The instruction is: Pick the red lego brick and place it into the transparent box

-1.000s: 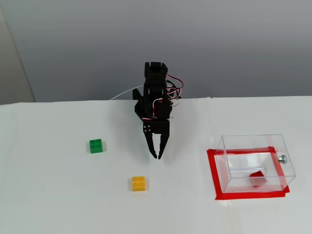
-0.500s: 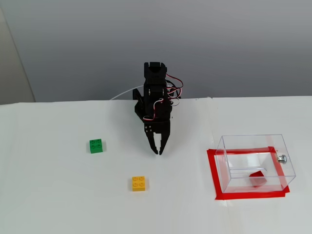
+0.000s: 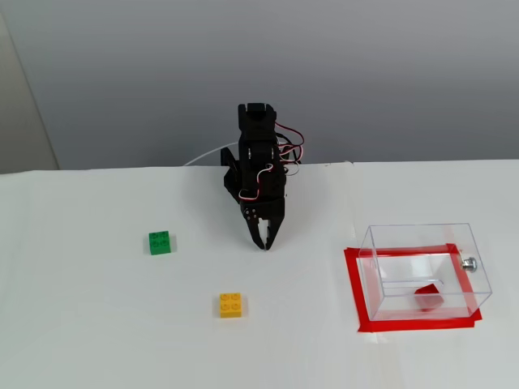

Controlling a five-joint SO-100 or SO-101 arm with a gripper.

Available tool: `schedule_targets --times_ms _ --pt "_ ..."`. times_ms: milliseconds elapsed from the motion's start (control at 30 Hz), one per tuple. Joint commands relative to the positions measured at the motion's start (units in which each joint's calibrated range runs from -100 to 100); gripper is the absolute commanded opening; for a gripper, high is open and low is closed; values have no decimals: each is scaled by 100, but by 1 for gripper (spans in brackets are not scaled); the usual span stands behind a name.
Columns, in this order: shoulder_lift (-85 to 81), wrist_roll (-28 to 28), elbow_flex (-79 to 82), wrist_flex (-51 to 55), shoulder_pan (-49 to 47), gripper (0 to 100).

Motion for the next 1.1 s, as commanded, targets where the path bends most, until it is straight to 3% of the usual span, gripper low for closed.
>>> schedule_targets --times_ms 0,1067 --pt "-68 30 -105 9 -11 2" --pt "-51 72 -114 9 -48 2"
